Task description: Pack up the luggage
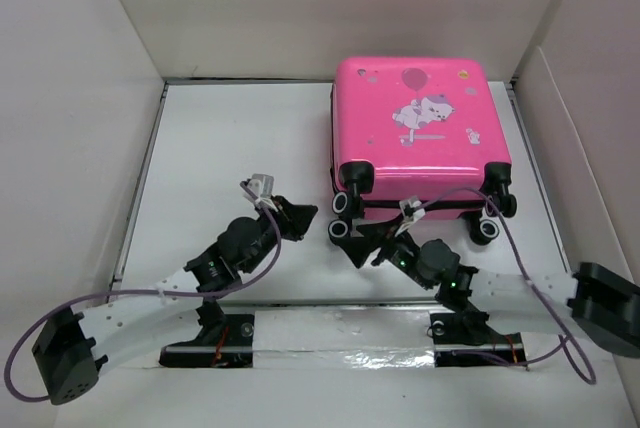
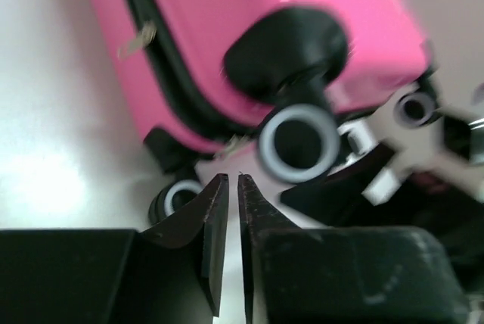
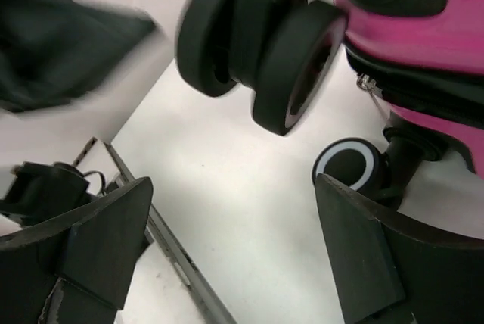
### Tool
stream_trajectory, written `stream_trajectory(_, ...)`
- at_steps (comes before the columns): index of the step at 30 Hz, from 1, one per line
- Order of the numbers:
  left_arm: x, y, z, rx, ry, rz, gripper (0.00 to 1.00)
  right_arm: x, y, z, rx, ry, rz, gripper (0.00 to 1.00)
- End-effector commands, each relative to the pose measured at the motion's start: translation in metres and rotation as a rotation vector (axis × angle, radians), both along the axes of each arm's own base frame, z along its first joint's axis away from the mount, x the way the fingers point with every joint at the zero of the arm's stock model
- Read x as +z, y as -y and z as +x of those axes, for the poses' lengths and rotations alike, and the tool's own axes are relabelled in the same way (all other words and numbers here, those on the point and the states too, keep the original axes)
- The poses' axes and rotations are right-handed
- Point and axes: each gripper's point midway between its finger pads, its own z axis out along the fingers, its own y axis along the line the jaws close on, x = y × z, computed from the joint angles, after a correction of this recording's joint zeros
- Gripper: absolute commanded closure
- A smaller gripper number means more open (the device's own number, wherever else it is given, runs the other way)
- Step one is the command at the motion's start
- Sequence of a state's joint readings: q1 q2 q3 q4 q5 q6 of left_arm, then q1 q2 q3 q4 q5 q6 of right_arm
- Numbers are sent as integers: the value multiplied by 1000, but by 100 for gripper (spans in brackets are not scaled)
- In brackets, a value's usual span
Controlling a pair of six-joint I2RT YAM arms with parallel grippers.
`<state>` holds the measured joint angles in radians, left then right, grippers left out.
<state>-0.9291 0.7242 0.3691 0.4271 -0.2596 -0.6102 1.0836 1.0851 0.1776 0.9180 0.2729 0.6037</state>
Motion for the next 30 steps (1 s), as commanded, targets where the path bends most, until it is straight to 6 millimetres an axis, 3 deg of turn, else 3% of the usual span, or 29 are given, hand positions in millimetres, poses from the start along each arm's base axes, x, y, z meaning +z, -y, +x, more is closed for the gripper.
stream_trajectory(1,-20,11,-4,-59,-18,27,94,-21,36,9,-160,-40,-199,9)
stream_trajectory(2,-22,15,-4,-72,-16,27,94,-14,41,9,-170,-28,-196,31)
stream_trajectory(3,-24,20,-3,-86,-12,22,94,9,49,11,-203,2,-147,46)
stream_trajectory(4,-24,25,-5,-114,-4,18,94,7,55,11,-214,-2,-181,59)
stream_trajectory(5,-24,29,-4,-125,2,17,92,12,60,12,-232,7,-189,81)
stream_trajectory(7,-27,39,-1,-147,10,28,88,26,68,17,-267,15,-219,89)
stream_trajectory(8,-29,42,1,-153,13,36,85,31,68,18,-268,27,-237,88)
stream_trajectory(11,-31,56,2,-180,30,48,75,44,61,25,-260,49,-305,49)
stream_trajectory(12,-29,64,0,-199,42,45,72,47,58,26,-258,48,-316,29)
stream_trajectory(15,-33,72,5,-191,49,57,68,54,44,29,-229,40,-353,15)
stream_trajectory(22,-43,86,16,-172,52,75,67,63,32,40,-252,61,-357,0)
stream_trajectory(30,-52,98,26,-167,65,69,66,62,26,61,-329,51,-433,4)
